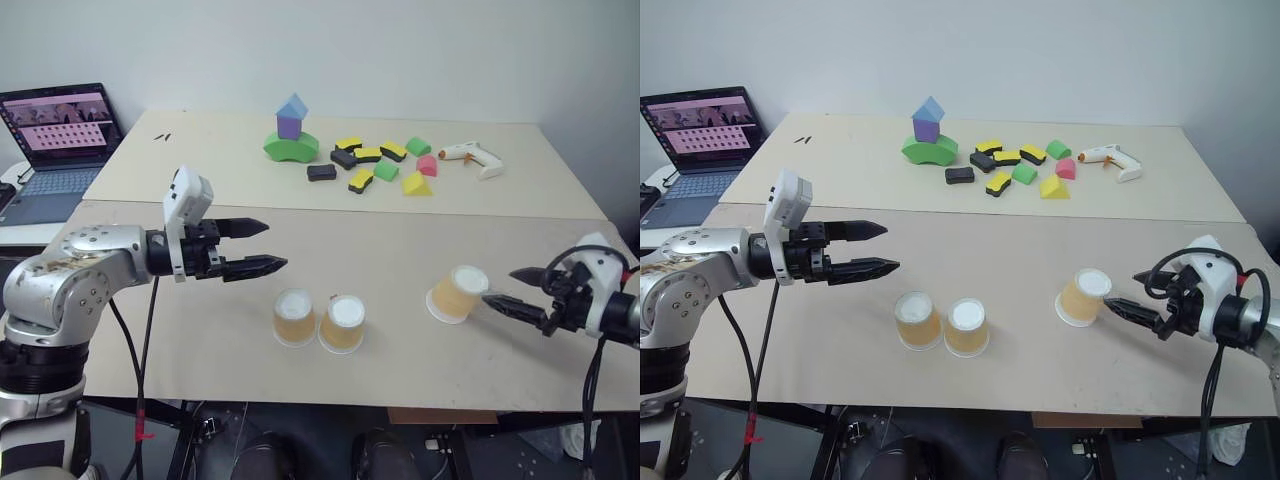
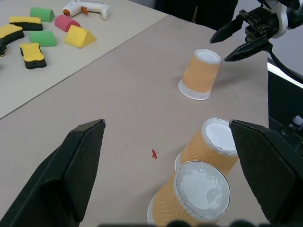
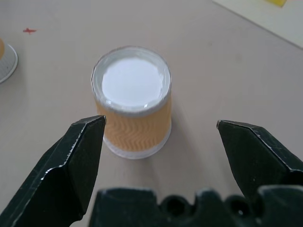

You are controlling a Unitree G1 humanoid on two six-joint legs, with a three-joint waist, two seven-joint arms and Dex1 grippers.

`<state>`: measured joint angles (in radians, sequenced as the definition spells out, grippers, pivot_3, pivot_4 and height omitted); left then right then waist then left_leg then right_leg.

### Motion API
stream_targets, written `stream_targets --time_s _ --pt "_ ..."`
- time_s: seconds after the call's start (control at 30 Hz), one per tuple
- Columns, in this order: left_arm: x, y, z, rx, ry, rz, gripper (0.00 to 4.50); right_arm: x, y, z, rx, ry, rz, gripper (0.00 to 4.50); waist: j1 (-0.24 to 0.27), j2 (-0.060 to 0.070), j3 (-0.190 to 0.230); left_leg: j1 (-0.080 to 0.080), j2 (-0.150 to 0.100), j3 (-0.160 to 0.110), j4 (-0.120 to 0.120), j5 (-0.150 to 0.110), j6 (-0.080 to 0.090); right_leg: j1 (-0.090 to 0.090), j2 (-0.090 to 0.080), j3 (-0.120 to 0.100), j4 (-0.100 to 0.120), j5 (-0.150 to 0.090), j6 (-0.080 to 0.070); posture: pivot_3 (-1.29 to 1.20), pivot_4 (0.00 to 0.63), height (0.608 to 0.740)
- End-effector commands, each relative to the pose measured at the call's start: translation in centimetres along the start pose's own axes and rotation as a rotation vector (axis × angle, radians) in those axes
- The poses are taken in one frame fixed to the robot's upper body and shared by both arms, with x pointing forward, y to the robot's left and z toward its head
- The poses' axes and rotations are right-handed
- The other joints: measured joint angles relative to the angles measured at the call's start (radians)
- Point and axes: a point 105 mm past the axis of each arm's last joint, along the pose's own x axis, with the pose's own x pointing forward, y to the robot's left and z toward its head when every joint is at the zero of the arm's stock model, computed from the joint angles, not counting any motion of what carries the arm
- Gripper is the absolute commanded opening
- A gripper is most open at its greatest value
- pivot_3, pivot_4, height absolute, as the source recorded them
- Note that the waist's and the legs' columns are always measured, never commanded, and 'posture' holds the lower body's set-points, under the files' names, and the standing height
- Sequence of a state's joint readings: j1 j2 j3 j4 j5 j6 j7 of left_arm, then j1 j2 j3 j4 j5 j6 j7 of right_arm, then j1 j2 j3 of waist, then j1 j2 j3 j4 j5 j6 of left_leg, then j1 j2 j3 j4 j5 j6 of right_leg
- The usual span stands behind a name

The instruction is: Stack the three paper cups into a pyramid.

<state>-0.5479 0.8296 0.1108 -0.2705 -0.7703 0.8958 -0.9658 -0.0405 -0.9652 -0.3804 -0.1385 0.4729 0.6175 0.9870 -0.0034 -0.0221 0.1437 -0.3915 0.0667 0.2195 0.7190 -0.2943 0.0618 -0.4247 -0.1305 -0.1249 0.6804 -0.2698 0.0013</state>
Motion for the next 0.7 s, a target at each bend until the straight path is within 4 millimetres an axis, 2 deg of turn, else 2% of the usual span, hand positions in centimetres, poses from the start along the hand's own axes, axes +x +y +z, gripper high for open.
stream_targets --time_s 0.03,0.27,0.43,0.7 --pt "-0.3 -0.4 1.0 0.043 -0.011 -0.007 4.50 0.3 -0.1 -0.3 -0.019 -0.003 -0.023 4.42 -0.001 0.000 0.000 0.000 0.000 0.000 0.000 0.000 0.000 0.000 0.000 0.000 0.000 0.000 0.000 0.00 0.150 0.703" --pt "-0.3 -0.4 1.1 0.051 -0.011 -0.003 4.50 2.2 0.1 0.0 -0.011 -0.038 0.000 4.42 -0.006 0.000 0.000 0.000 0.000 0.000 0.000 0.000 0.000 0.000 0.000 0.000 0.000 0.000 0.000 0.00 0.150 0.703" --pt "-0.3 -0.5 1.1 0.054 -0.007 0.003 4.50 3.4 0.1 1.5 -0.039 -0.077 0.022 4.42 -0.008 0.000 0.000 0.000 0.000 0.000 0.000 0.000 0.000 0.000 0.000 0.000 0.000 0.000 0.000 0.00 0.150 0.703" --pt "-0.5 -0.4 1.0 0.055 -0.005 0.020 4.50 3.5 0.9 3.4 -0.079 -0.111 0.066 4.42 -0.005 0.000 0.000 0.000 0.000 0.000 0.000 0.000 0.000 0.000 0.000 0.000 0.000 0.000 0.000 0.00 0.150 0.703"
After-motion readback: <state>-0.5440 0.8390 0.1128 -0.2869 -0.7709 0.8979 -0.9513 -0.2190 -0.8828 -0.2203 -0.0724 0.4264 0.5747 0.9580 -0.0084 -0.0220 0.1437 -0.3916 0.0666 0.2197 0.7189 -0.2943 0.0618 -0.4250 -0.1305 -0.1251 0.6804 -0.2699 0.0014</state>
